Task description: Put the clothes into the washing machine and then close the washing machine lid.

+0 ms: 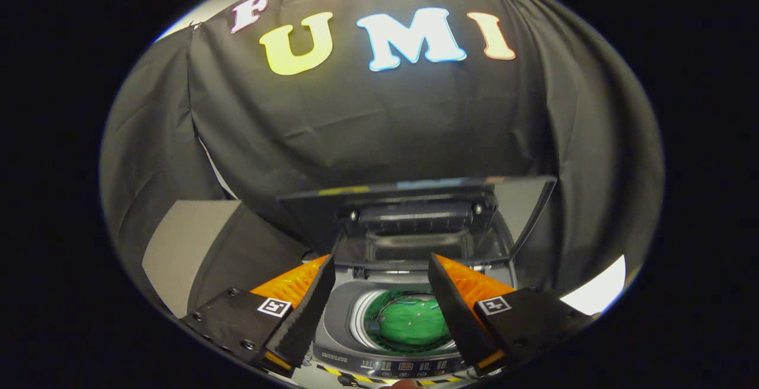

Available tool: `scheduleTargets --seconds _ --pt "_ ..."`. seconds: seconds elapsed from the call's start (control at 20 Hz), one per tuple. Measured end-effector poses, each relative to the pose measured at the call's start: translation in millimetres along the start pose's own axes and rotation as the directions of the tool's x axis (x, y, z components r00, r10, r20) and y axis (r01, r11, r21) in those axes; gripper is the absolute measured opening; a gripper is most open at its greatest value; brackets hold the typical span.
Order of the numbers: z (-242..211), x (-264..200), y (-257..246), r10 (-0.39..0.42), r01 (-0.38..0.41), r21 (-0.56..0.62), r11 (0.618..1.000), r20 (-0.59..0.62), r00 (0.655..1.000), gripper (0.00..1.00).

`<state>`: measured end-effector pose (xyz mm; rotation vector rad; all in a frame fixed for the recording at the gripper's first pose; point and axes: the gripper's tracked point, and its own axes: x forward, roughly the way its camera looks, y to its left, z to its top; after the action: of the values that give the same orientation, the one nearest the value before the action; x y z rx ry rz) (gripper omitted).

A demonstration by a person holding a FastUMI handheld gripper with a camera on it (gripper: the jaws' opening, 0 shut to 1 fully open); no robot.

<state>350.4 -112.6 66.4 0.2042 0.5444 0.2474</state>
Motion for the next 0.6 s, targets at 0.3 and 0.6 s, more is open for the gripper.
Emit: scheduleTargets --seconds 0.3,0.6 --pt "49.8 1.0 -11.5 -0.023 0.022 0.017 1.000 0.055 0.998 0.98" --pt "90.3 25.5 -25.5 -0.068 0.067 0.011 0.998 0.054 0.996 0.98"
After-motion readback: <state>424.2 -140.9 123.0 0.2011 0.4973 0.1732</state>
